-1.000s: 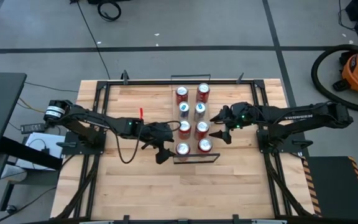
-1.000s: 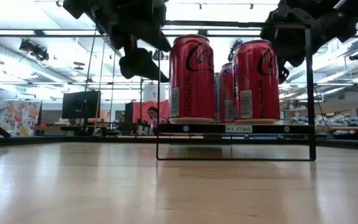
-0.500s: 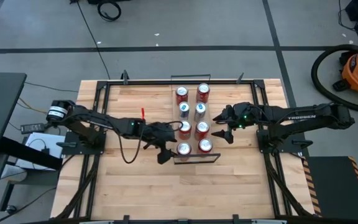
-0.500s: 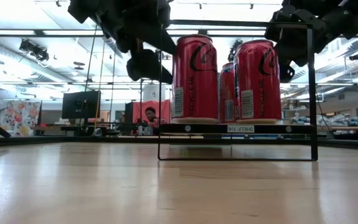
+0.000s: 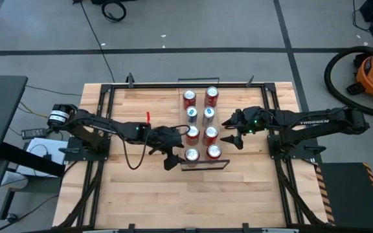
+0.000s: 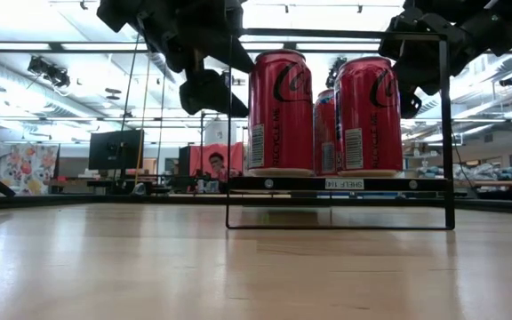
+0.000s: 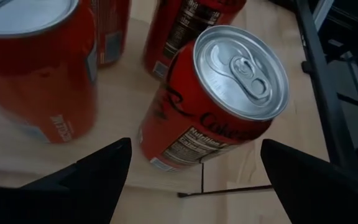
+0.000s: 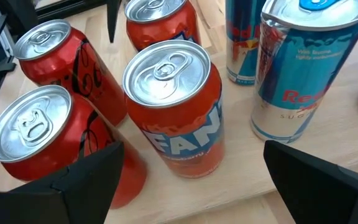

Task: Place canned beverage on shelf
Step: Adjust the soda cans on the shelf

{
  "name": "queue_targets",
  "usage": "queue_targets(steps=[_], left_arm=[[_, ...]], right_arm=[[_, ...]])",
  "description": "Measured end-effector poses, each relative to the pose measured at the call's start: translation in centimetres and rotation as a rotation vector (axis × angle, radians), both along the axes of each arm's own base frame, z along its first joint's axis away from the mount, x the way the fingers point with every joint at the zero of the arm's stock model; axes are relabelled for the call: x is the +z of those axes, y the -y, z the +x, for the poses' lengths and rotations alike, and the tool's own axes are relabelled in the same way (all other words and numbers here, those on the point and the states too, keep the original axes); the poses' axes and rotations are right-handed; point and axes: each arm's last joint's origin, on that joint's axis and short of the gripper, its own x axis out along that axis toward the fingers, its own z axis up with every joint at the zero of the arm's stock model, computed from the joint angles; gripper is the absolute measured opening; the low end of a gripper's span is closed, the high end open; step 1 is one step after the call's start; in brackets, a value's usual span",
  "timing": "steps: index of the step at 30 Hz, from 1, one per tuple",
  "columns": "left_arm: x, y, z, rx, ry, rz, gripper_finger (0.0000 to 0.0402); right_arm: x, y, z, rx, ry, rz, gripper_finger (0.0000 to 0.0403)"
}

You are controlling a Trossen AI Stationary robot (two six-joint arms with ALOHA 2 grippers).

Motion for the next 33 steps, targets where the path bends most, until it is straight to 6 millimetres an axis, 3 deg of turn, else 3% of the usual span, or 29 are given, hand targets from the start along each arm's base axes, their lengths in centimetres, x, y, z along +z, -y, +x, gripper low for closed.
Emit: queue_targets(steps=[33], left_arm=[[0.33, -0.25, 0.27, 0.074, 0.050, 0.070, 0.0370]], right_arm=[[0.00, 0.00, 0.01, 0.000, 0.001, 0.001, 0.0387]])
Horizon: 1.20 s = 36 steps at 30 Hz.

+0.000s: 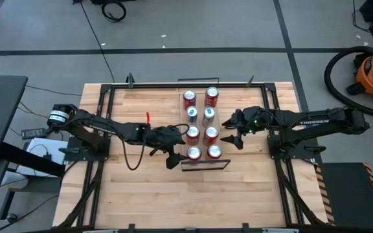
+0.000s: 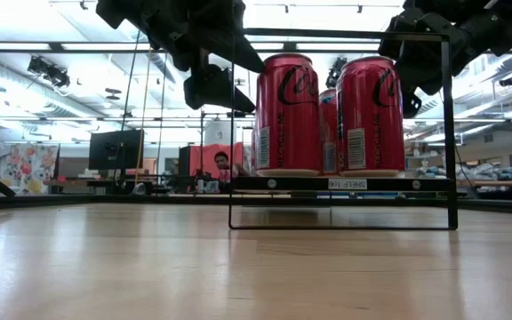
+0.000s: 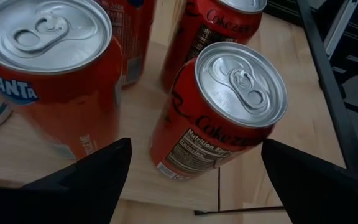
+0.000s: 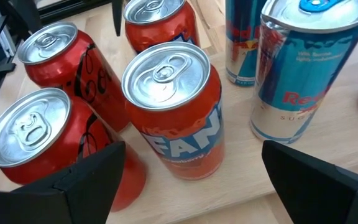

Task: Place canned beverage on shelf
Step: Adjust the soda cans on the shelf, then return to Home Position

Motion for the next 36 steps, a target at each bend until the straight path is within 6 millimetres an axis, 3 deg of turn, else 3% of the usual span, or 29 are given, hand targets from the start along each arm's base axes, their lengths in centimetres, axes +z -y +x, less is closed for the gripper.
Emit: queue_targets(steps=[9, 14, 20, 26, 36], left_arm=[[0.8, -0.2, -0.7, 0.004, 0.002, -0.002, 0.0370], [2.1, -1.1, -1.6, 0.066, 0.012, -0.058, 0.0370], [4.4, -3.8, -3.3, 0.224, 0.063, -0.170, 0.0364], [6.5, -5.0, -5.3, 0.300, 0.133, -0.186, 0.0320], [5.9, -5.8, -8.3, 0.396, 0.337, -0.211, 0.0232]], right_arm=[[0.4, 0.0, -0.2, -0.011, -0.026, 0.025, 0.0387], [2.4, 0.0, -0.6, -0.042, -0.122, 0.005, 0.0387], [5.1, 0.4, -1.2, -0.086, 0.000, 0.017, 0.0383], [5.5, 0.5, -3.8, -0.145, 0.123, -0.002, 0.0361], [7.7, -0.1, -8.1, -0.199, 0.441, 0.084, 0.0348]])
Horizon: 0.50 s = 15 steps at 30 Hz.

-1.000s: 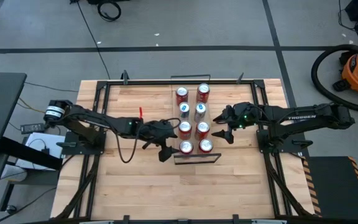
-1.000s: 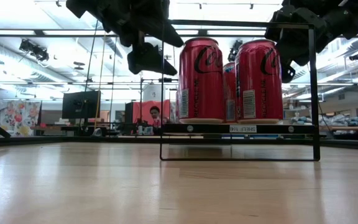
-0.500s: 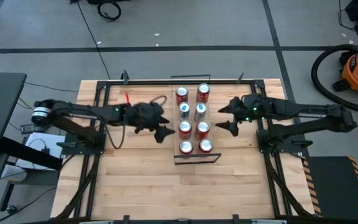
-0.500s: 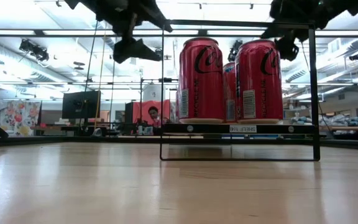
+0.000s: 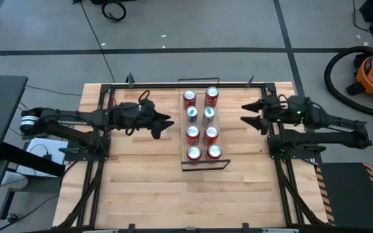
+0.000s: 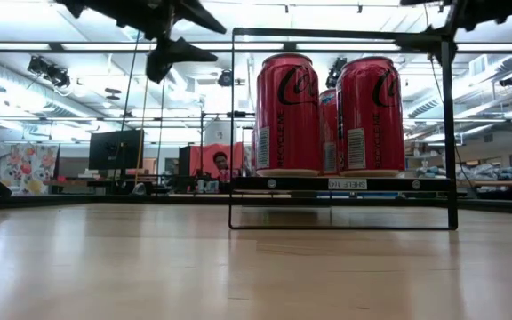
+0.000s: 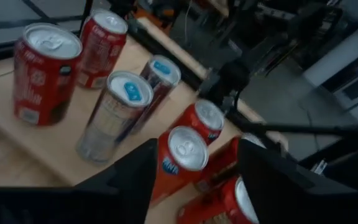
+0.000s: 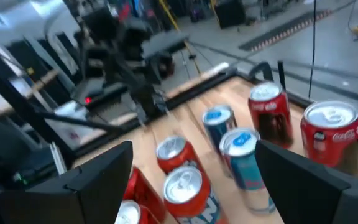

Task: Place canned beverage on shelf
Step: Return to Home Position

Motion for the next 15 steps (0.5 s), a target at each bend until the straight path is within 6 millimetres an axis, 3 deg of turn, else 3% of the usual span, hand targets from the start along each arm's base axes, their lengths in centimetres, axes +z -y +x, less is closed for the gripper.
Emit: queue_targets(steps=[7, 15], left_arm=[[-1.4, -0.1, -0.7, 0.052, 0.097, -0.023, 0.0182], [-3.4, -0.1, -1.9, 0.094, 0.279, -0.055, 0.0139]], right_arm=[[0.6, -0.4, -2.6, -0.034, 0.101, 0.003, 0.0348], [-1.3, -0.6, -4.1, -0.073, 0.188, 0.087, 0.0348]])
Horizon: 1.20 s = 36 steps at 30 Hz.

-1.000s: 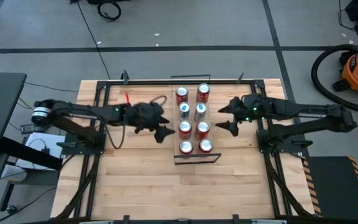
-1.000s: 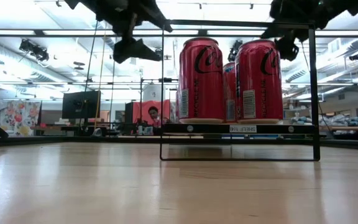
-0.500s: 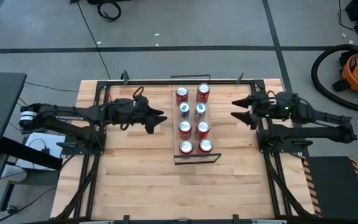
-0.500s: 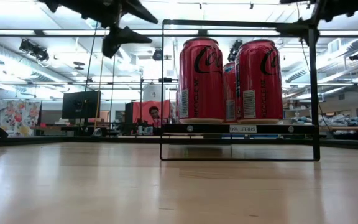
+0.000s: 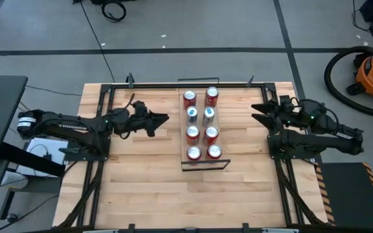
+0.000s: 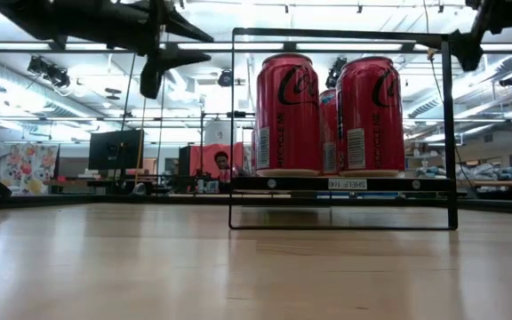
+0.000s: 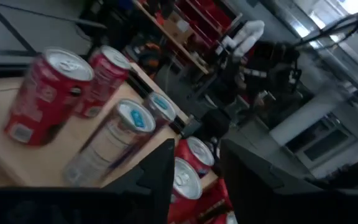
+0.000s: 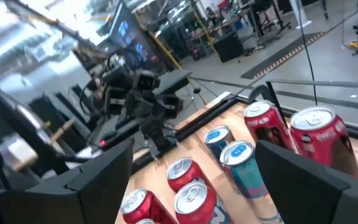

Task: Place canned beverage on shelf
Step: Return to Home Position

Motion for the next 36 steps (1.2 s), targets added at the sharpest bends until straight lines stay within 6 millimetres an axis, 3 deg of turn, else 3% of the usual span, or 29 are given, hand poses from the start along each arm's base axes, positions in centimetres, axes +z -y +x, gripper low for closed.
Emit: queue_targets(steps=[8, 13, 17, 25, 36], left_arm=[[0.7, -0.3, -3.2, 0.035, 0.053, 0.018, 0.0107], [0.7, 0.0, -4.8, -0.027, -0.022, 0.031, 0.0088], [0.6, 0.6, -5.6, -0.093, -0.064, 0.060, 0.0072], [0.6, 1.5, -5.9, -0.203, -0.092, 0.188, 0.0047], [-0.2, 1.7, -5.9, -0.305, -0.116, 0.257, 0.0023]], right_arm=[[-2.1, -0.1, -1.3, -0.057, 0.120, 0.090, 0.0348], [-3.9, 0.3, -0.1, -0.088, 0.115, 0.163, 0.0348], [-6.0, 0.7, 1.2, -0.124, 0.222, 0.253, 0.0348], [-10.0, 1.4, 2.4, -0.272, 0.386, 0.403, 0.0348], [-10.2, 1.6, 2.4, -0.325, 0.380, 0.447, 0.0348]])
